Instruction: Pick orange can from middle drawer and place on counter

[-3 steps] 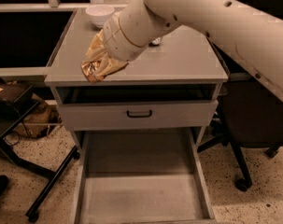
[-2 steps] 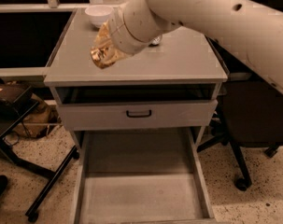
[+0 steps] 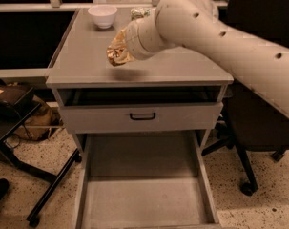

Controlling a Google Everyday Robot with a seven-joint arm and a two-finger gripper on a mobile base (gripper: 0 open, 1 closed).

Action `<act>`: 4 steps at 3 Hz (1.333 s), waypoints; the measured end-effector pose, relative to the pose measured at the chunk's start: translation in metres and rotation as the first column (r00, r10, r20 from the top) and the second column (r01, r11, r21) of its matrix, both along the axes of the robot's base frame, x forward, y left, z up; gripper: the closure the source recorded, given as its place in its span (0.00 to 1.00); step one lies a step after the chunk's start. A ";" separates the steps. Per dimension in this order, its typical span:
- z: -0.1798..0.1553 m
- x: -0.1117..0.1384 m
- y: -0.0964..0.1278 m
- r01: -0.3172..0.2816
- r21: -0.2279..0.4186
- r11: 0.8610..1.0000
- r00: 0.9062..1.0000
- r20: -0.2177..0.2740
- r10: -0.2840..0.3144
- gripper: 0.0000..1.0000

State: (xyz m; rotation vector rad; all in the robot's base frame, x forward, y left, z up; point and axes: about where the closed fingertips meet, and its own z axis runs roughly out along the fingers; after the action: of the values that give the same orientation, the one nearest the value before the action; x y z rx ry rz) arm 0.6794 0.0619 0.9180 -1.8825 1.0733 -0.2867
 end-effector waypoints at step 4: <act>-0.052 0.037 0.006 -0.021 0.103 0.994 0.997 -0.074 0.029 0.58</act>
Offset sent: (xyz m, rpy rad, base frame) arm 0.0611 0.0186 -0.1203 0.2702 0.2125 0.0975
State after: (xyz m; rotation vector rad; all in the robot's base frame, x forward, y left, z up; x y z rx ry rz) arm 0.7163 0.0677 0.8663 -1.8265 1.0934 -0.1446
